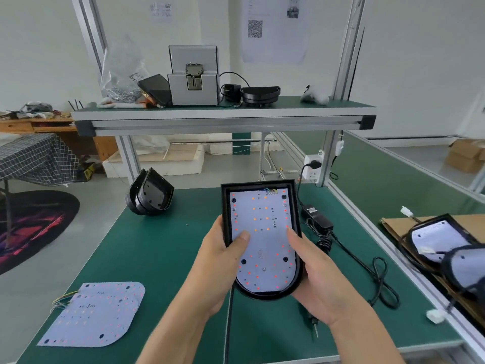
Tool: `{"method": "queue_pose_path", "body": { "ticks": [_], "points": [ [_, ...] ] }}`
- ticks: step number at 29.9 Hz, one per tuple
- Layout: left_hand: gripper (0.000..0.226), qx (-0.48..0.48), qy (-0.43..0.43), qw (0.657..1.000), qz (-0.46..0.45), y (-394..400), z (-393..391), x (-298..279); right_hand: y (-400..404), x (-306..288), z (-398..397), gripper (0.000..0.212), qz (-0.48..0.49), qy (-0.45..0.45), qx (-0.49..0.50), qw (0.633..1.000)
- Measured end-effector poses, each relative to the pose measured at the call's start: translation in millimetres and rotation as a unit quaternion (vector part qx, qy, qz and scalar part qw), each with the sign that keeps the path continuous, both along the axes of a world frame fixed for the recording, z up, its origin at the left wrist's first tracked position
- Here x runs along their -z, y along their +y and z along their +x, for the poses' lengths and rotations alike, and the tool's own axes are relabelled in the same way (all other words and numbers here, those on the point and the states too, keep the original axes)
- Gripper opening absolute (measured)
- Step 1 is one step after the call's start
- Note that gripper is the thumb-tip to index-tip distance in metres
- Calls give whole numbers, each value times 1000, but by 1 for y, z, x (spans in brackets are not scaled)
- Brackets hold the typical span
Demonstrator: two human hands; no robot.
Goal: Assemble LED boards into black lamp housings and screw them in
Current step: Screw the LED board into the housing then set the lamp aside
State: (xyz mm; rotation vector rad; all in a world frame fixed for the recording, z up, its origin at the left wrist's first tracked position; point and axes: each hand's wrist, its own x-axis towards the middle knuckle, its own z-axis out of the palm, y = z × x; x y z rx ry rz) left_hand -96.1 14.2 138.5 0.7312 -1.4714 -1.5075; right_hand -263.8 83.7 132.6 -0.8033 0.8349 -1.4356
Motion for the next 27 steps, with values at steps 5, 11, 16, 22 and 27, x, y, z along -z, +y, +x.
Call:
{"method": "queue_pose_path", "body": {
  "ticks": [5, 11, 16, 22, 27],
  "points": [
    [28, 1, 81, 996, 48, 1, -29, -6, 9, -1, -8, 59, -9, -24, 30, 999],
    [37, 73, 123, 987, 70, 3, -62, -18, 31, -8, -30, 51, -2, -31, 100, 994],
    [39, 135, 125, 981, 62, 17, -104, -22, 65, -11, -58, 51, -12, -29, 159, 987],
    [41, 147, -38, 986, -64, 52, -172, -35, 109, -11, -95, 51, -34, -38, 323, 945],
    [28, 199, -120, 965, -123, 83, -223, -28, 149, 0, -142, 53, -3, -68, 459, 886]
  ]
}}
